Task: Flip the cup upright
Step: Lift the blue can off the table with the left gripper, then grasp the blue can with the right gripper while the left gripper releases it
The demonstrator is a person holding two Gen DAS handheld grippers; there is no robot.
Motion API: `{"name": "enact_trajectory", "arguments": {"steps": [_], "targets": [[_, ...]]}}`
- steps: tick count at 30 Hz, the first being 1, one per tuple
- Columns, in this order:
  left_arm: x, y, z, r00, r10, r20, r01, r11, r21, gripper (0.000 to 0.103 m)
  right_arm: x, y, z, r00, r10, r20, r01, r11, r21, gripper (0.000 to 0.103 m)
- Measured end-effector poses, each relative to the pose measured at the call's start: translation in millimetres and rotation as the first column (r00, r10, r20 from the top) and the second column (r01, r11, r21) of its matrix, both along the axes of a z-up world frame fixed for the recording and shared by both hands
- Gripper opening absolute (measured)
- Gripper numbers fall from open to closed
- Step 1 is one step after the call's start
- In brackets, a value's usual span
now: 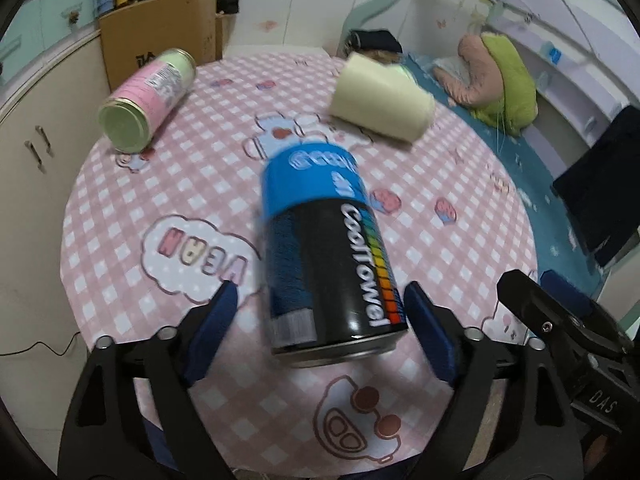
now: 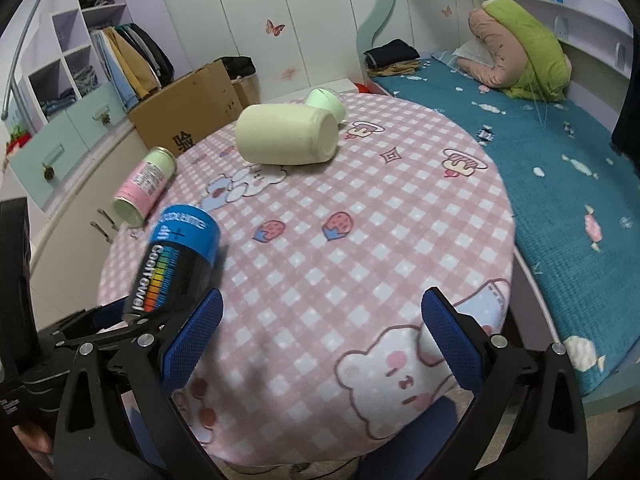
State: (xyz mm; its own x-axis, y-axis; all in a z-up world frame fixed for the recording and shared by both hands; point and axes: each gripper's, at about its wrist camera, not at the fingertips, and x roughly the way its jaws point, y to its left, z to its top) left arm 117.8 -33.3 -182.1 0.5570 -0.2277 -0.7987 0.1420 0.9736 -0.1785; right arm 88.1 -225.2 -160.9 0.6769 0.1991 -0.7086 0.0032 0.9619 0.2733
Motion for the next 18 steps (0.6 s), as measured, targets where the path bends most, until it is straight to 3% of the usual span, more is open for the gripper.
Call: {"name": "enact_trajectory", "arguments": {"steps": [6, 11, 18], "targets": [[-11.0, 29.8, 19.2, 0.999, -0.002, 0.036, 0.004, 0.999, -0.043, 0.092, 10.2, 15.9, 17.2, 1.0, 0.021, 0.012, -0.021, 0.998, 0.058, 0.096], [-17.4, 56.5, 36.4, 0.996, -0.006, 0.09, 0.013, 0.997, -0.073, 0.092, 36.1, 46.3, 17.3, 0.994, 0.086, -0.065, -0.077, 0.988, 0.132, 0.096], [-3.9, 89.2, 32.8, 0.991, 0.069, 0.113, -0.071, 0.997, 0.013, 0.092, 77.2, 92.1, -1.5, 0.966, 0.18, -0.186, -0.151, 0.976, 0.157, 0.096]]}}
